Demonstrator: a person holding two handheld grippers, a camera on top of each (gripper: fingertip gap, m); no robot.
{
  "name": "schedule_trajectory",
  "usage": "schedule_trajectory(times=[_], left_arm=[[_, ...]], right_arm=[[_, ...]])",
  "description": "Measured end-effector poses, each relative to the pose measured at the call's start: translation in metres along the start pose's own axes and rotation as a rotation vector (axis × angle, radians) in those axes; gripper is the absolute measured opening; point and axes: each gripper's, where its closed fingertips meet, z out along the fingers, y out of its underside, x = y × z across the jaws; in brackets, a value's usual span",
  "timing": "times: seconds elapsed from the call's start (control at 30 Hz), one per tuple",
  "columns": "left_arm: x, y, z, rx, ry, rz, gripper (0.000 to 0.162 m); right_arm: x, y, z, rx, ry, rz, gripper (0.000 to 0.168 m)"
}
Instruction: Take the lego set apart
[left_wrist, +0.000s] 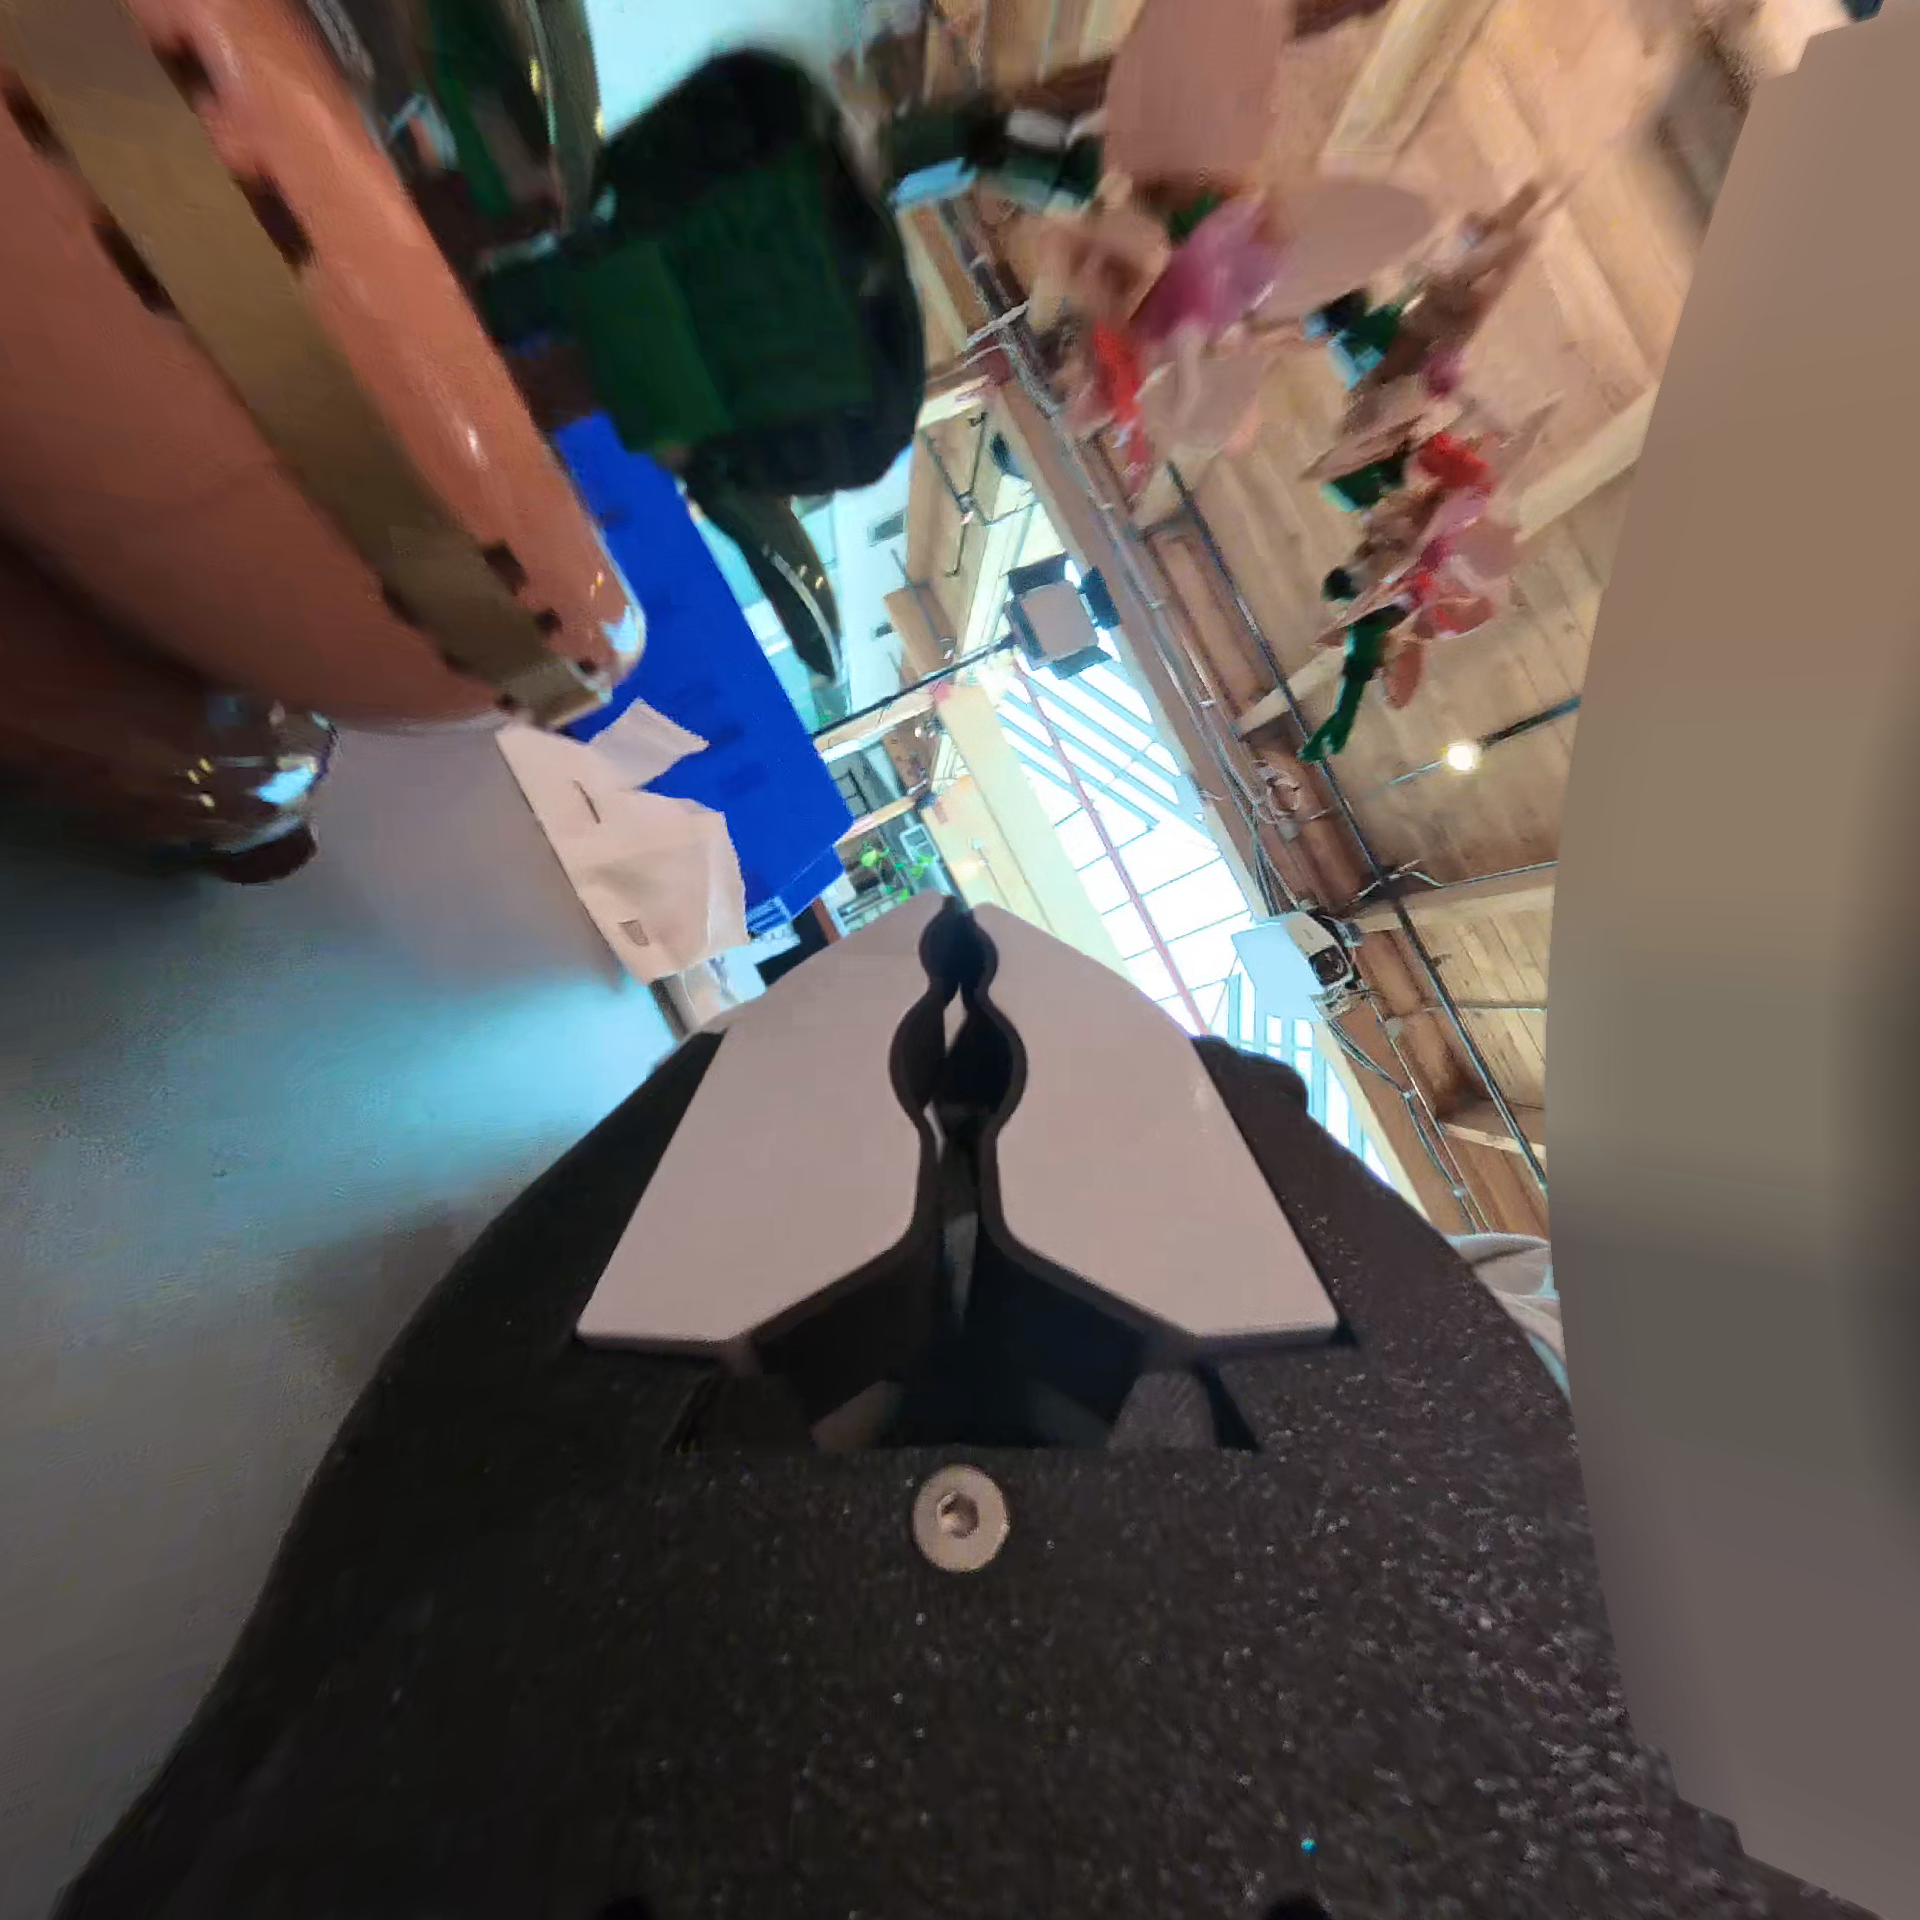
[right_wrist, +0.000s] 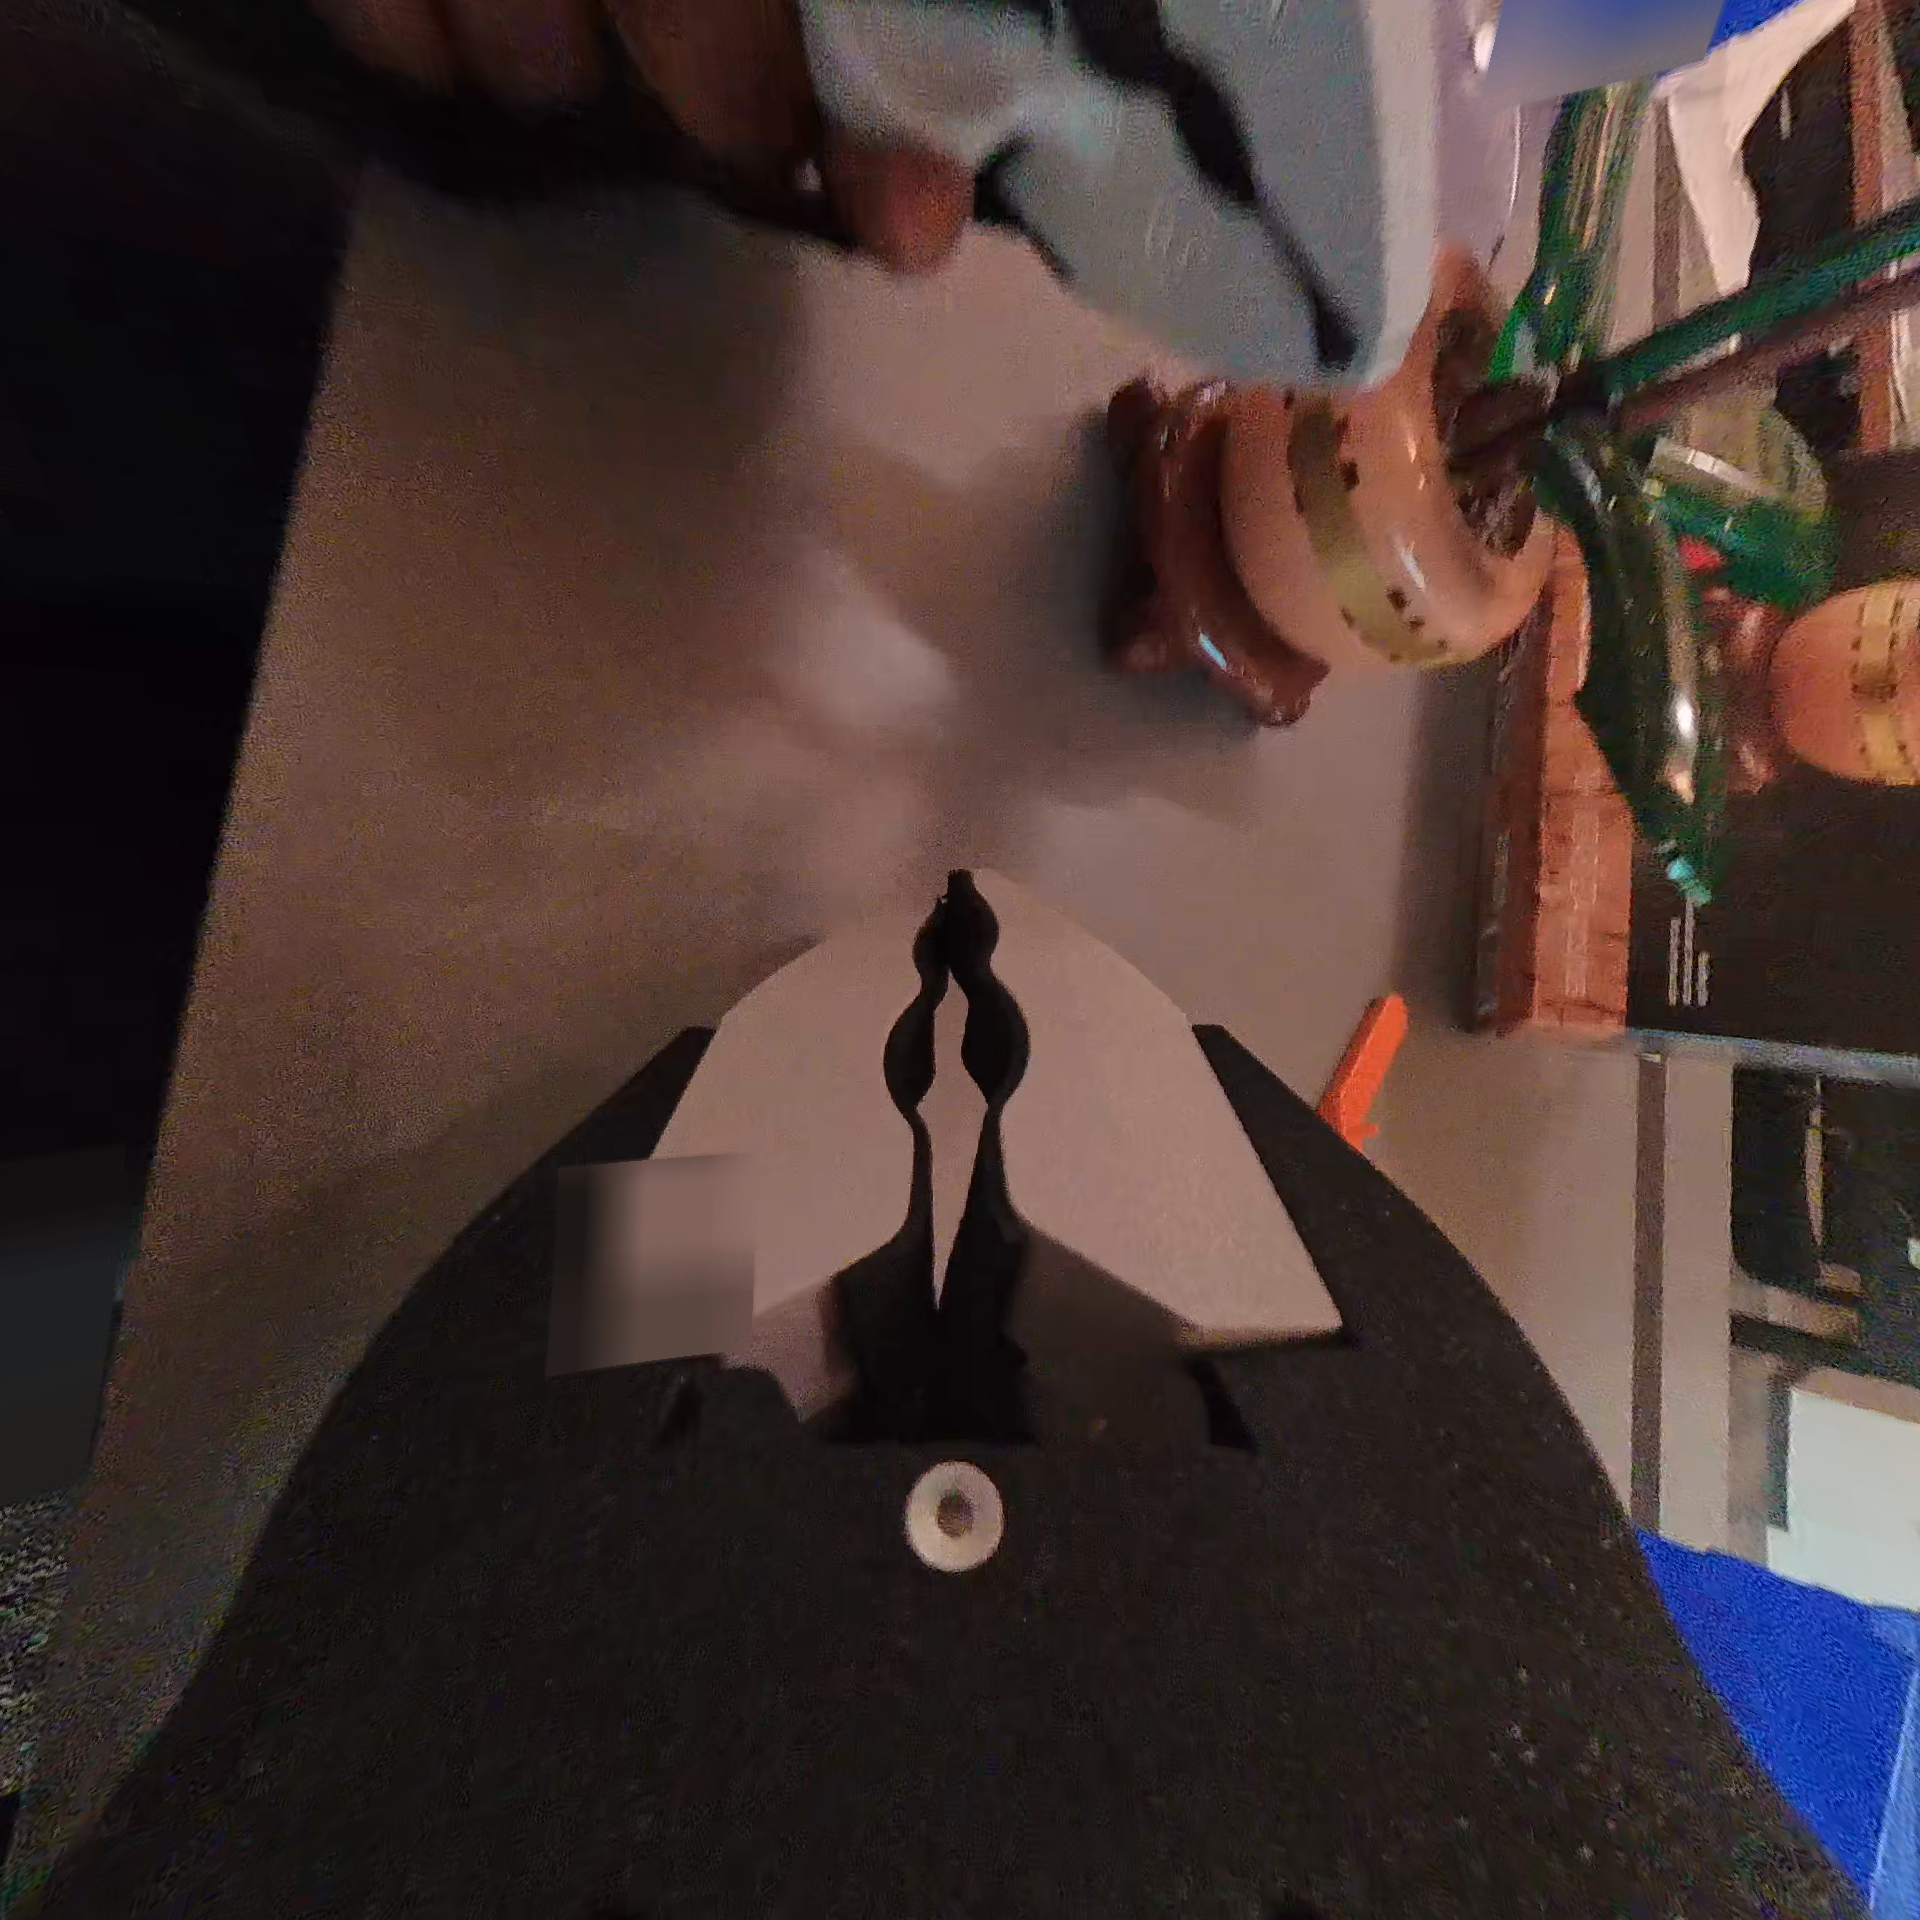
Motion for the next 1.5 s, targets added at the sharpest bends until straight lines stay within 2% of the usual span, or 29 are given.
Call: schedule_trajectory(times=[0.07, 0.13, 0.23, 0.3, 0.37, 0.4, 0.43, 0.47, 0.53, 0.6, 0.67, 0.8, 0.87, 0.9, 0.97, 1.07, 1.2, 1.27, 1.37, 1.43, 1.5], left_arm=[[0.001, -0.004, -0.006, -0.003, -0.02, 0.055, 0.0], [0.009, 0.004, -0.01, -0.089, -0.008, 0.132, 0.0], [0.027, 0.027, -0.028, -0.27, 0.011, 0.307, 0.0], [0.031, 0.037, -0.045, -0.379, -0.023, 0.417, 0.001], [0.031, 0.046, -0.063, -0.474, -0.085, 0.506, 0.008], [0.03, 0.051, -0.072, -0.512, -0.109, 0.552, 0.011], [0.029, 0.055, -0.078, -0.538, -0.126, 0.596, 0.024], [0.028, 0.06, -0.084, -0.552, -0.131, 0.635, 0.032], [0.03, 0.069, -0.09, -0.562, -0.091, 0.713, 0.041], [0.028, 0.075, -0.096, -0.572, -0.059, 0.779, 0.042], [0.028, 0.079, -0.102, -0.585, -0.023, 0.821, 0.042], [0.029, 0.077, -0.109, -0.565, -0.023, 0.93, 0.038], [0.023, 0.076, -0.115, -0.565, -0.046, 0.991, 0.036], [0.02, 0.075, -0.117, -0.57, -0.061, 1.014, 0.034], [0.019, 0.069, -0.119, -0.545, -0.081, 1.043, 0.032], [0.027, 0.064, -0.119, -0.508, -0.066, 1.021, 0.03], [0.041, 0.062, -0.116, -0.451, -0.006, 0.954, 0.027], [0.05, 0.074, -0.11, -0.465, 0.052, 0.892, 0.028], [0.05, 0.086, -0.084, -0.434, 0.032, 0.837, 0.03], [0.047, 0.088, -0.065, -0.379, -0.014, 0.798, 0.031], [0.048, 0.084, -0.046, -0.297, -0.045, 0.763, 0.028]], right_arm=[[-0.004, 0.006, 0.005, 0.001, 0.016, 0.036, 0.0], [0.0, 0.0, -0.001, 0.067, 0.053, 0.156, 0.0], [-0.001, -0.035, -0.037, 0.284, 0.054, 0.355, 0.008], [-0.023, -0.063, -0.061, 0.399, -0.041, 0.429, 0.013], [-0.058, -0.086, -0.073, 0.44, -0.161, 0.474, 0.02], [-0.079, -0.092, -0.072, 0.421, -0.239, 0.511, 0.023], [-0.101, -0.095, -0.064, 0.373, -0.304, 0.557, 0.03], [-0.124, -0.096, -0.053, 0.315, -0.36, 0.592, 0.037], [-0.164, -0.084, -0.019, 0.161, -0.4, 0.644, 0.04], [-0.198, -0.063, 0.017, -0.001, -0.41, 0.654, 0.038], [-0.224, -0.055, 0.042, -0.093, -0.452, 0.631, 0.035], [-0.243, -0.042, 0.076, -0.239, -0.434, 0.551, 0.031], [-0.25, -0.031, 0.086, -0.324, -0.446, 0.476, 0.02], [-0.249, -0.03, 0.089, -0.343, -0.435, 0.438, 0.01], [-0.247, -0.029, 0.087, -0.342, -0.455, 0.376, 0.007], [-0.222, -0.048, 0.067, -0.153, -0.449, 0.534, 0.004], [-0.16, -0.087, 0.008, 0.156, -0.326, 0.647, 0.005], [-0.121, -0.104, -0.024, 0.296, -0.214, 0.683, 0.004], [-0.067, -0.111, -0.059, 0.449, 0.001, 0.672, 0.003], [-0.04, -0.101, -0.072, 0.396, 0.197, 0.528, 0.004], [-0.024, -0.09, -0.078, 0.26, 0.375, 0.306, 0.004]])
